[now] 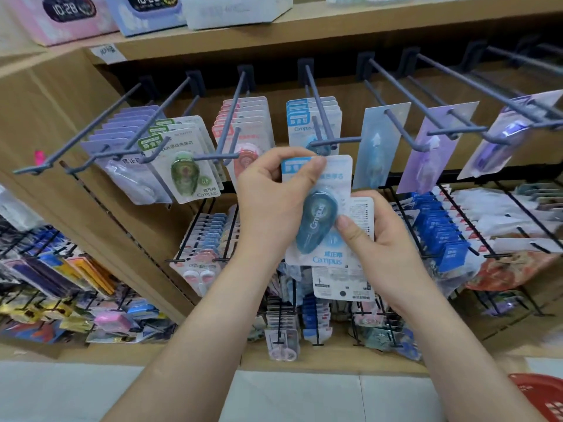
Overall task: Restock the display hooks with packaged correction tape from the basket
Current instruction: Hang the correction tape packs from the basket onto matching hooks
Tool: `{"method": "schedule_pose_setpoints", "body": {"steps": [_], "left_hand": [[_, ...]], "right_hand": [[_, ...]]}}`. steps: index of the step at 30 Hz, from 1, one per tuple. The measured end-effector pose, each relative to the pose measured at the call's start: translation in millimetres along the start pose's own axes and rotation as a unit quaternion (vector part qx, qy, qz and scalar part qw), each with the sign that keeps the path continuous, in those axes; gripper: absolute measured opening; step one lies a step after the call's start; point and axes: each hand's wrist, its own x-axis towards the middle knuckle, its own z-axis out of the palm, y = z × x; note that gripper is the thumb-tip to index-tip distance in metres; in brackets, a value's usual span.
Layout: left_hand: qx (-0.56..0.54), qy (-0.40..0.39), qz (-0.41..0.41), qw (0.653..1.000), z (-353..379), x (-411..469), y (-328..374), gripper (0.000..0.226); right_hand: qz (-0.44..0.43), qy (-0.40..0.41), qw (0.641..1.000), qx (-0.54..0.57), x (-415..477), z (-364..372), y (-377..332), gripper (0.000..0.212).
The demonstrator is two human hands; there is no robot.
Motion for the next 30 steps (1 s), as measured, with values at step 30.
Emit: {"method": "schedule_pose_setpoints", "body": {"steps": [30], "left_hand": [[-0.079, -0.018, -0.071, 0.994, 10, 8, 9, 0.013]], "right_hand": [[-0.045, 0.087, 0.994, -0.041, 4, 6, 6, 0.015]]}}
